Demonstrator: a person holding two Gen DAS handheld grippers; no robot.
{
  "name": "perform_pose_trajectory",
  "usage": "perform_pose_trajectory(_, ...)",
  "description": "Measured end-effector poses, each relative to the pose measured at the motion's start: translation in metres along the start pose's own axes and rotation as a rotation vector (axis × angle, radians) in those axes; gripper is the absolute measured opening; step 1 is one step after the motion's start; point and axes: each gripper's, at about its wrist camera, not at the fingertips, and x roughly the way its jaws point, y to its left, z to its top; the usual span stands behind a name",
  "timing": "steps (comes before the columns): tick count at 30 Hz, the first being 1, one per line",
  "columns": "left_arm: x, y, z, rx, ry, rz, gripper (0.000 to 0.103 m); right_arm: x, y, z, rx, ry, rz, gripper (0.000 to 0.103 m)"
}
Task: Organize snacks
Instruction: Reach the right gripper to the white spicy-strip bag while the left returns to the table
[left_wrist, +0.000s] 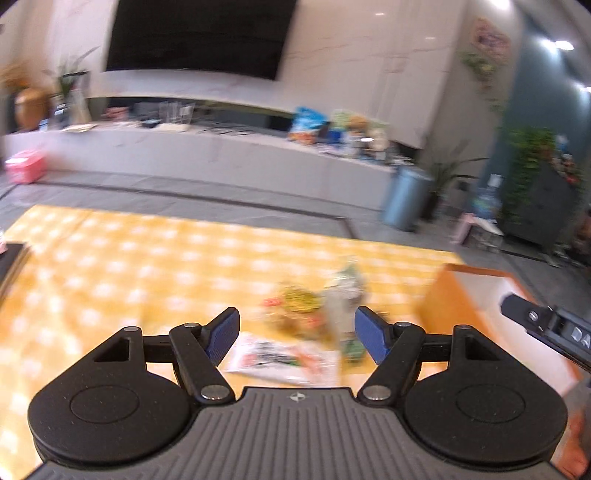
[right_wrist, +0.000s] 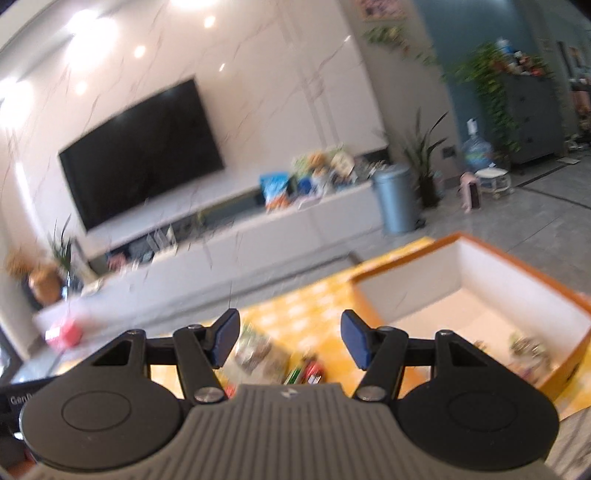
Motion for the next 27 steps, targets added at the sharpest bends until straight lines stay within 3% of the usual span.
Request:
perform_pose_trajectory(8, 0.048, 0.038, -0.02, -0.016, 0.107, 0.079, 0.084, 0.074, 0.041, -0.041, -0.23, 0.251, 0.086, 0.064)
perform_pose_trajectory(11, 0.057, 0.069, -0.036, -0.058, 0.157, 0.068, 0.084, 0.099, 0.065, -0.059, -0.444, 0.321, 0.12, 0.077)
perform_pose_trajectory(14, 0.067, 0.091, -0.044, -0.105, 0.197, 0.082, 0.084, 0.122, 0.081, -0.076, -0.7, 0.349, 0.162, 0.078)
perform_pose_trajectory(16, 0.073, 0.104, -0.049, -0.131, 0.214, 0.09, 0.084, 0.143, 0.088, -0.078, -0.795, 0.391, 0.211, 0.078)
perform_pose_trajectory(19, 0.081, 0.12, -0.053, -0.173, 0.243, 0.096, 0.084, 0.176, 0.092, -0.078, -0.841, 0.481, 0.306, 0.078)
perform_pose_trajectory(25, 0.084, 0.132, -0.054, -0.211, 0.274, 0.093, 0.084, 0.21, 0.102, -0.081, -0.776, 0.588, 0.58, 0.076)
perform_pose_trajectory(27, 0.085, 0.132, -0.053, -0.221, 0.276, 0.085, 0.084, 0.218, 0.11, -0.086, -0.799, 0.618, 0.596, 0.076)
